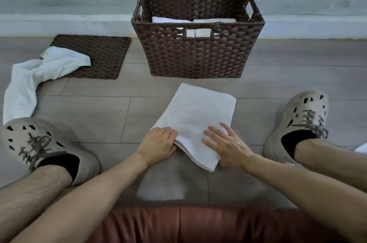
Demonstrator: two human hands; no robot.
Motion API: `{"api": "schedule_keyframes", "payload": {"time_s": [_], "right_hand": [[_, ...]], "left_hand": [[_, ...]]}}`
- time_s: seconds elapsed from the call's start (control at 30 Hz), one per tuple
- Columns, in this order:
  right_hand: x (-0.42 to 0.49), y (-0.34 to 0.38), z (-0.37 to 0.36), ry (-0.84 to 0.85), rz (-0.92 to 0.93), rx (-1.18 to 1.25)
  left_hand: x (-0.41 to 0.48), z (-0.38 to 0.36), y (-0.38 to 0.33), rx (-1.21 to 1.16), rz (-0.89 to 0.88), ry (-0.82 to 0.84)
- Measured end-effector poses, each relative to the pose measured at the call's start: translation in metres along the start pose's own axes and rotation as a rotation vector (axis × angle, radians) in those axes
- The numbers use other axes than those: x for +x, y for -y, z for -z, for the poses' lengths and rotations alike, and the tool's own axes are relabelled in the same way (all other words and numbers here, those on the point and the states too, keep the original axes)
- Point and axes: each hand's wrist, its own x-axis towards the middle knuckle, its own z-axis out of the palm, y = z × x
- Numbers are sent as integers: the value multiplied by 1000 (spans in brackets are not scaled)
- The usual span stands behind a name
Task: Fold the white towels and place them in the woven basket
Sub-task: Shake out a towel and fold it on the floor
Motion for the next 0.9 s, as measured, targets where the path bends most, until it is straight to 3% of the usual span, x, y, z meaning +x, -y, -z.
{"api": "schedule_keyframes", "payload": {"time_s": [0.1,0.2,0.3,0.37,0.43,0.5,0.63,0.8,0.9], "right_hand": [[3,9,-16,-131,22,191],[3,0,-14,-244,-164,528],[-2,-6,-3,-262,-217,643],[-5,-11,0,-215,-246,688],[-10,-16,-1,-116,-276,673],[-10,-21,-2,-123,-325,708],[21,-31,21,-273,-713,905],[66,-67,31,-175,-1019,1123],[87,-78,22,-126,-1189,1165]], "left_hand": [[-26,13,7,-22,-66,-20],[-63,9,26,-132,-162,30],[-66,-5,34,-303,-80,11],[-49,-5,26,-473,64,-37],[-28,11,18,-681,324,-101],[-6,31,18,-767,496,-176],[35,35,43,-947,857,-237],[80,4,68,-878,1133,-201],[92,-20,80,-814,1206,-49]]}}
